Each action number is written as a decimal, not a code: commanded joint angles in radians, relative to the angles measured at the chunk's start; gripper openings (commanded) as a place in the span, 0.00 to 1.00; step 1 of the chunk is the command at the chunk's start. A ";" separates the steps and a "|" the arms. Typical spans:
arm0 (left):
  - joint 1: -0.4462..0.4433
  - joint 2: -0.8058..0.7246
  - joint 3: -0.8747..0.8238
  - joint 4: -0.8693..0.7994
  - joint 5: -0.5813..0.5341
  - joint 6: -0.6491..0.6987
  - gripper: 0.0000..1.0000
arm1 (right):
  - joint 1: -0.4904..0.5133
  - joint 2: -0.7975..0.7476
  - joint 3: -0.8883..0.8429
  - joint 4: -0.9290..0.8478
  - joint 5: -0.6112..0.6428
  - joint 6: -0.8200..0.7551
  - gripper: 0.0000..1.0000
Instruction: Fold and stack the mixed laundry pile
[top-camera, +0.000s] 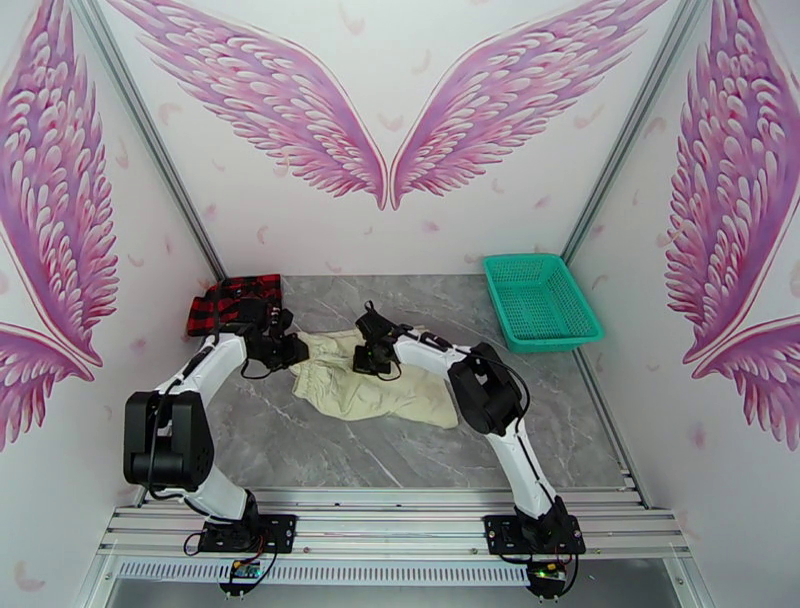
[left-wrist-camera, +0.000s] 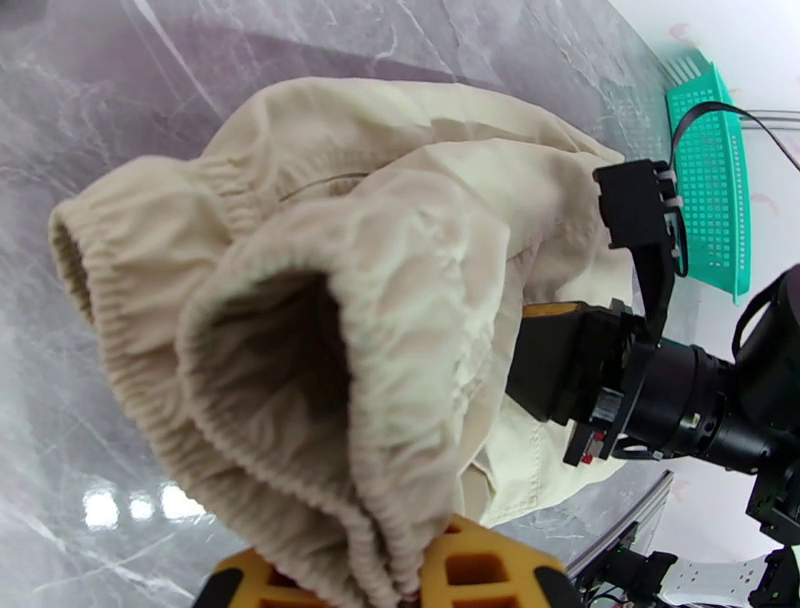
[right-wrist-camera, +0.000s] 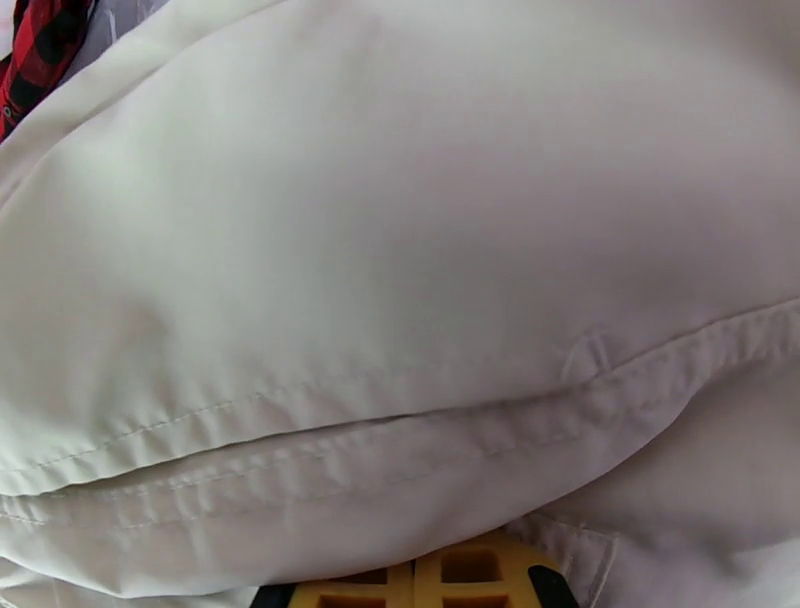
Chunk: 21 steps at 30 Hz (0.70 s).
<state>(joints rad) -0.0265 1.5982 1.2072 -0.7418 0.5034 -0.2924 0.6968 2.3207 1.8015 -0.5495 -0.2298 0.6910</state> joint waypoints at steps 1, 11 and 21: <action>-0.032 -0.065 0.071 -0.084 -0.081 -0.009 0.00 | 0.004 -0.003 0.013 -0.021 -0.001 -0.017 0.02; -0.156 -0.088 0.192 -0.215 -0.295 -0.071 0.00 | 0.003 -0.259 -0.217 0.008 -0.041 -0.102 0.02; -0.242 -0.046 0.291 -0.316 -0.442 -0.092 0.00 | 0.036 -0.258 -0.386 0.164 -0.285 -0.165 0.02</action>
<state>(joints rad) -0.2501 1.5486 1.4456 -1.0134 0.1261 -0.3649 0.7044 2.0251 1.4086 -0.4580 -0.4107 0.5686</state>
